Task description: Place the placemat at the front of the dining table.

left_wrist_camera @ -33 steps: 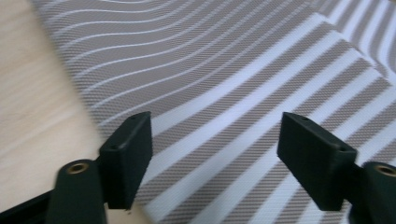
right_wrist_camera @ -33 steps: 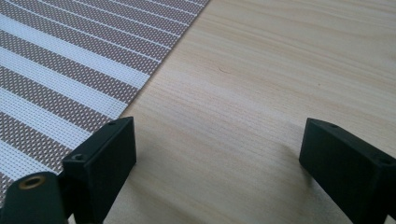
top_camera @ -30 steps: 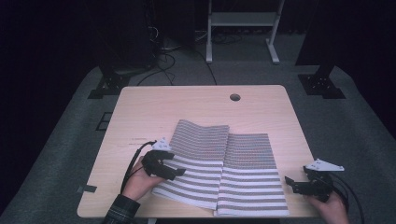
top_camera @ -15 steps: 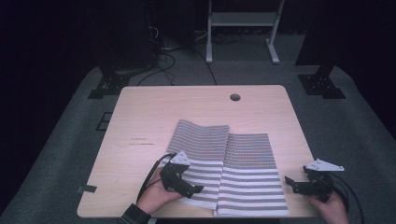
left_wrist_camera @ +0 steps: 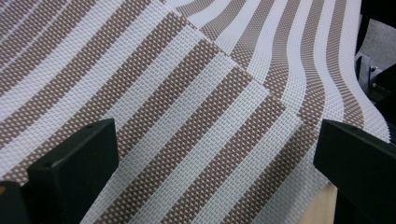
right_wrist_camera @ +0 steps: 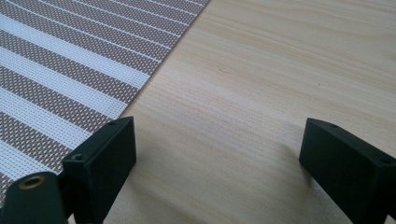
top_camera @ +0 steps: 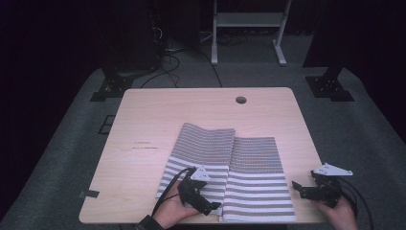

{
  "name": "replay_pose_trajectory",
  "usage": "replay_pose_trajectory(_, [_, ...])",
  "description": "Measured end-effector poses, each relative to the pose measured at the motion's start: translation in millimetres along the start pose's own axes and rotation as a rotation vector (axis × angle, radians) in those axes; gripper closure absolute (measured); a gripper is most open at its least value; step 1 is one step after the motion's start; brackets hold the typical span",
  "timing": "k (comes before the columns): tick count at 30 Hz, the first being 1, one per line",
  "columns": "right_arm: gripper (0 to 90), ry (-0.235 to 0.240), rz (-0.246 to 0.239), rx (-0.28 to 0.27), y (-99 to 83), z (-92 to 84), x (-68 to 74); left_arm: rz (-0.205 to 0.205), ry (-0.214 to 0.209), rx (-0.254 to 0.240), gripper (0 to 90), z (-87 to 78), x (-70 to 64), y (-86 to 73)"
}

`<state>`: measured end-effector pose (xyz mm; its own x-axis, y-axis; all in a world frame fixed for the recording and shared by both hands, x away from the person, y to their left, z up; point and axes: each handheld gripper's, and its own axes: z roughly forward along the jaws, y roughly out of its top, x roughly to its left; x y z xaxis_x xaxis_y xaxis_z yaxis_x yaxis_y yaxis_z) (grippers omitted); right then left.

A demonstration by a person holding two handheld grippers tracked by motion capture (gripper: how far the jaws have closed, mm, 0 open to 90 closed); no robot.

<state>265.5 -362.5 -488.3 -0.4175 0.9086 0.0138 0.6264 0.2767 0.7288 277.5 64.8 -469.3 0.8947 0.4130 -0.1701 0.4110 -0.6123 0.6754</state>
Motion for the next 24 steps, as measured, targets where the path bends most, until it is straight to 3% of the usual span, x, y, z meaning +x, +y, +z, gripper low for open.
replay_pose_trajectory(8, [9.6, 0.0, 0.0, 0.0, 0.0, 0.0, 0.0, 0.035, 0.037, 0.018, 0.0, 7.2, -5.2, -2.4])
replay_pose_trajectory(10, [9.6, 0.0, 0.0, 0.0, 0.0, 0.0, 0.0, 0.074, 0.059, 0.019, 0.1, 7.9, -7.6, -4.4])
replay_pose_trajectory(12, [9.6, 0.0, -0.001, 0.0, 0.0, 0.0, 0.0, 0.082, 0.074, 0.026, 0.4, 8.3, -9.3, -4.2])
replay_pose_trajectory(16, [9.6, 0.0, 0.0, 0.0, 0.0, 0.0, 0.1, 0.097, 0.075, 0.027, 9.3, 4.9, -9.9, -3.6])
replay_pose_trajectory(17, [9.6, 0.0, 0.0, 0.0, 0.0, 0.0, 0.1, 0.092, 0.088, 0.019, 19.2, 1.9, -6.9, -4.3])
replay_pose_trajectory(20, [9.6, 0.0, 0.0, 0.0, -0.1, 0.0, 0.0, 0.074, 0.085, 0.002, 31.4, -1.4, -1.4, -5.5])
replay_pose_trajectory(22, [9.6, 0.0, 0.0, 0.0, 0.0, 0.0, 0.1, 0.058, 0.069, -0.002, 31.0, -1.8, -0.9, -5.7])
replay_pose_trajectory(24, [9.6, 0.0, 0.0, 0.0, 0.0, 0.0, 0.0, 0.016, 0.011, -0.003, 16.4, 0.1, -3.1, -5.6])
